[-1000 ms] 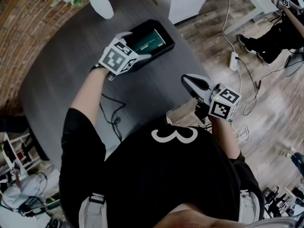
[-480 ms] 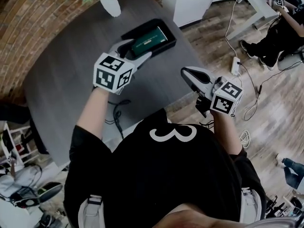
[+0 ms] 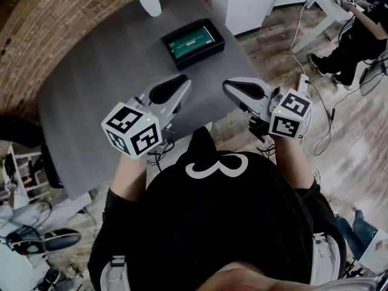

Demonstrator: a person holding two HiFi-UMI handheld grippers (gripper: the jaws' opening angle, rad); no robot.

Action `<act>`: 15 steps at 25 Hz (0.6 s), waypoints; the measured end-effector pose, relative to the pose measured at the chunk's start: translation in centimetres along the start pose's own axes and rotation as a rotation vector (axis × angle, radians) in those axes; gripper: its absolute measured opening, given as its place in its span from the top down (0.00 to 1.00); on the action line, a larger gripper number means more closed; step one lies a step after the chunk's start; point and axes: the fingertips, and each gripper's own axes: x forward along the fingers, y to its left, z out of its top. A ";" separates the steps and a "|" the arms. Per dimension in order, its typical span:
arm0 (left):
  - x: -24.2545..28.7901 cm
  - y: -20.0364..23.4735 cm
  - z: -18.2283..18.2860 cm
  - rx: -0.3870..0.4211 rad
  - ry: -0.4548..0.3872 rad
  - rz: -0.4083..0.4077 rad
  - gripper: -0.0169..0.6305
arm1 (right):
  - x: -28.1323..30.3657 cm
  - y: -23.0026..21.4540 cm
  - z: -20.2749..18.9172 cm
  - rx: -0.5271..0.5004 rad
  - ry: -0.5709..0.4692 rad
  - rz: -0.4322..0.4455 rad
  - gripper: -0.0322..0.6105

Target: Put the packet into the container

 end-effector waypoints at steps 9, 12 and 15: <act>-2.2 -4.4 -1.8 -0.022 -0.101 0.074 0.96 | -1.0 3.6 0.2 -0.042 -0.023 0.055 0.96; -2.0 -4.5 -2.5 -0.012 -0.095 0.070 0.96 | -1.3 3.8 0.0 -0.032 -0.042 0.052 0.96; -1.7 -4.4 -2.9 0.006 -0.093 0.082 0.96 | -1.4 3.7 -0.2 -0.040 -0.039 0.041 0.96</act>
